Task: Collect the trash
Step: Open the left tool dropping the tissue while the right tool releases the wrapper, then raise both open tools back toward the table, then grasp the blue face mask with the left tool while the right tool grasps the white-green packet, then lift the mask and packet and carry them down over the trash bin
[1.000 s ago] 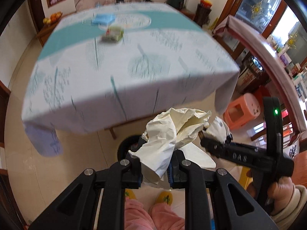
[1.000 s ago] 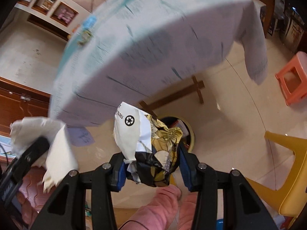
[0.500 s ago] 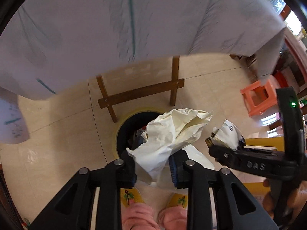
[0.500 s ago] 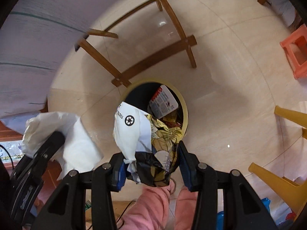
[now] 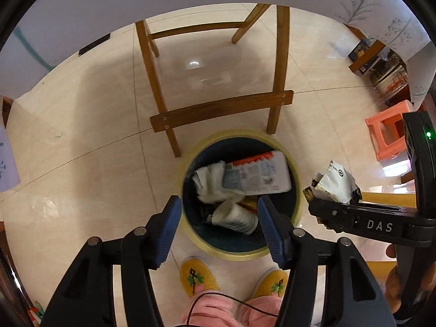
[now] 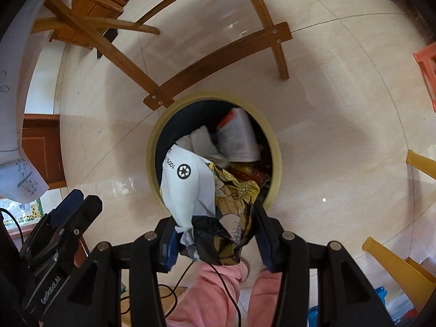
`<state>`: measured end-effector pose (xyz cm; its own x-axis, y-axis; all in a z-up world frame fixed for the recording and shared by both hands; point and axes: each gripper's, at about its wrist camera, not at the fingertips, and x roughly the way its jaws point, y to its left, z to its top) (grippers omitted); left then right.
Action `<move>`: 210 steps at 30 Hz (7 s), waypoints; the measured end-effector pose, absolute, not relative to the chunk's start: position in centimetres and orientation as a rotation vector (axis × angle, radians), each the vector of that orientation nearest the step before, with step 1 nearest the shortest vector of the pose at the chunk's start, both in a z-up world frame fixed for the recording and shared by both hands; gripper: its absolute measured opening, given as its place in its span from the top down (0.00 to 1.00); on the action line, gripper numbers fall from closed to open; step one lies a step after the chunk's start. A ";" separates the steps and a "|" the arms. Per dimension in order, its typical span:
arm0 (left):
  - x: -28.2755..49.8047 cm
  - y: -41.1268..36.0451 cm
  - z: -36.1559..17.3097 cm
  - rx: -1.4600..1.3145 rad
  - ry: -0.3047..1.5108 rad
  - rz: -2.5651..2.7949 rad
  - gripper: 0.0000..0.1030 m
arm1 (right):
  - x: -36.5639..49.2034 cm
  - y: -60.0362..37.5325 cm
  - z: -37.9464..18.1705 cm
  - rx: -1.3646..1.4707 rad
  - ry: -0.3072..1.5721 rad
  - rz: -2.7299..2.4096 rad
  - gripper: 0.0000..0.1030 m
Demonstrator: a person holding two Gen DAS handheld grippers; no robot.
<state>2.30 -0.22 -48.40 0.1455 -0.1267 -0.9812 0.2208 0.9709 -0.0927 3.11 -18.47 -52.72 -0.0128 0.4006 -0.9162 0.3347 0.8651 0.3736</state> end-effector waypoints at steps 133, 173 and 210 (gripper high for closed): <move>52.2 2.6 -24.5 -0.362 1.352 -0.118 0.37 | 45.2 -15.4 -20.0 0.318 1.130 -0.060 0.83; 32.1 3.7 -16.1 -0.267 1.258 -0.088 0.94 | 28.0 -16.5 -13.9 0.412 1.060 0.188 0.83; 2.5 -0.6 -33.9 -0.209 1.432 -0.199 0.93 | 3.8 -19.0 -36.9 0.555 1.395 0.167 0.82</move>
